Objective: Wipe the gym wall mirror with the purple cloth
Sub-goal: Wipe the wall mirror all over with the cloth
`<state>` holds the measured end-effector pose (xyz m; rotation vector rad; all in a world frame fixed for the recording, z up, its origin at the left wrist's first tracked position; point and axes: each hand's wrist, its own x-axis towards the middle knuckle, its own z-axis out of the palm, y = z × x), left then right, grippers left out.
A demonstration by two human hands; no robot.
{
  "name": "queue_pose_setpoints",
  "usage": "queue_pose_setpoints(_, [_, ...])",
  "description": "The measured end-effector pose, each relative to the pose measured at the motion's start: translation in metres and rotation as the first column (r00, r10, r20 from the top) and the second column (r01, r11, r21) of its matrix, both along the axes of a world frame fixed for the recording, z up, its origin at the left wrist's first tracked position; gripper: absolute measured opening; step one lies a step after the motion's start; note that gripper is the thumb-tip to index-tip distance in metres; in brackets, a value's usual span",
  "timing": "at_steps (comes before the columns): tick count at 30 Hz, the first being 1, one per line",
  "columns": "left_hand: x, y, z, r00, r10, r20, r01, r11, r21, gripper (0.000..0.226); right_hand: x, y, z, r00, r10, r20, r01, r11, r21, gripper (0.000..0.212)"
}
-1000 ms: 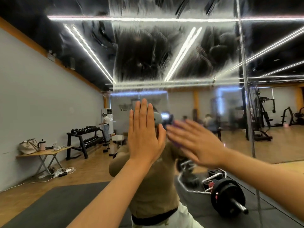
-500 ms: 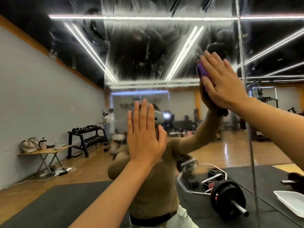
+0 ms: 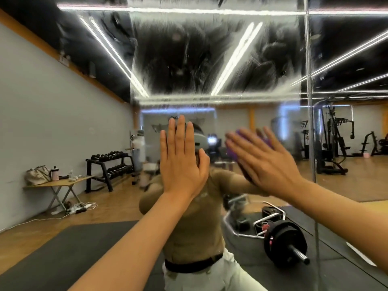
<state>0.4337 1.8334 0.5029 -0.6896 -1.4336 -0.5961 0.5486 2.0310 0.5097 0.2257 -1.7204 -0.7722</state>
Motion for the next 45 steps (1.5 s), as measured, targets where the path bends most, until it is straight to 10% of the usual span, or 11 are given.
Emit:
queue_pose_setpoints(4, [0.0, 0.002, 0.001, 1.0, -0.007, -0.003, 0.007, 1.0, 0.008, 0.069, -0.008, -0.012, 0.027, 0.991, 0.047, -0.126, -0.07, 0.98, -0.186, 0.049])
queue_pose_setpoints(9, [0.004, 0.001, 0.001, 1.0, 0.007, 0.009, -0.007, 1.0, -0.01, 0.068, -0.021, -0.027, -0.05, 0.984, 0.106, 0.14, -0.121, 0.987, 0.107, 0.049])
queue_pose_setpoints(19, [-0.007, -0.019, -0.001, 1.0, -0.002, -0.028, -0.001, 0.993, -0.118, 0.066, -0.019, -0.014, -0.024, 0.955, 0.151, 0.256, -0.199, 0.965, 0.173, 0.048])
queue_pose_setpoints(32, [-0.01, -0.013, -0.003, 1.0, 0.0, -0.019, -0.002, 0.996, -0.088, 0.066, -0.004, 0.023, 0.154, 0.963, 0.162, -0.214, -0.243, 0.865, -0.439, 0.056])
queue_pose_setpoints(45, [0.013, 0.01, 0.001, 1.0, -0.024, 0.01, 0.025, 0.997, -0.071, 0.068, 0.023, 0.044, -0.079, 0.991, 0.124, 0.041, -0.112, 0.966, -0.232, 0.056])
